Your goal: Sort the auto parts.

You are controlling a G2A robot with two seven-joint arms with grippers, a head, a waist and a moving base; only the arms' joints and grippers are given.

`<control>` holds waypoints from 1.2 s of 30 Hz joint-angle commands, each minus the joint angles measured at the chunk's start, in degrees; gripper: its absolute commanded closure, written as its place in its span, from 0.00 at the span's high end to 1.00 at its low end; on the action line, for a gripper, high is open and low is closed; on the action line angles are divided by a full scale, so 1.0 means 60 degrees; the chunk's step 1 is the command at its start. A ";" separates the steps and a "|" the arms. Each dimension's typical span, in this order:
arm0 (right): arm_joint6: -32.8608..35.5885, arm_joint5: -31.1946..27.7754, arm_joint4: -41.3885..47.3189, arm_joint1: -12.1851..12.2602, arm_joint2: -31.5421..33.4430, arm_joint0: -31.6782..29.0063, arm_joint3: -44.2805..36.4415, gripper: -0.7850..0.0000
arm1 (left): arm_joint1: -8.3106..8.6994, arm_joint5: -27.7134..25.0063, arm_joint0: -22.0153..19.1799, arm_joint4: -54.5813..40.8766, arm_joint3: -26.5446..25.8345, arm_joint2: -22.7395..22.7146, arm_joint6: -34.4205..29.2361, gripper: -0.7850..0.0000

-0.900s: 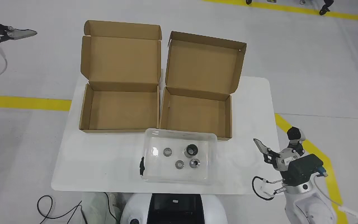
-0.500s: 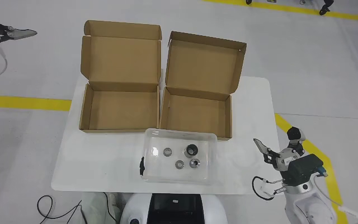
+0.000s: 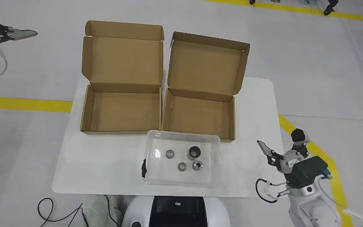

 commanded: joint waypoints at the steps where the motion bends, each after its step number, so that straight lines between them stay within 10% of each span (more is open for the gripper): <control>1: 0.0000 0.0000 0.0000 0.0000 0.0000 0.0000 0.0000 1.00 | 0.0000 0.0000 0.0000 0.0000 0.0000 0.0000 0.0000 1.00; 36: 0.1819 -0.1728 -0.0138 0.0169 -0.1268 0.1468 0.0904 1.00 | 0.0000 0.0000 0.0000 0.0000 0.0000 0.0000 0.0000 1.00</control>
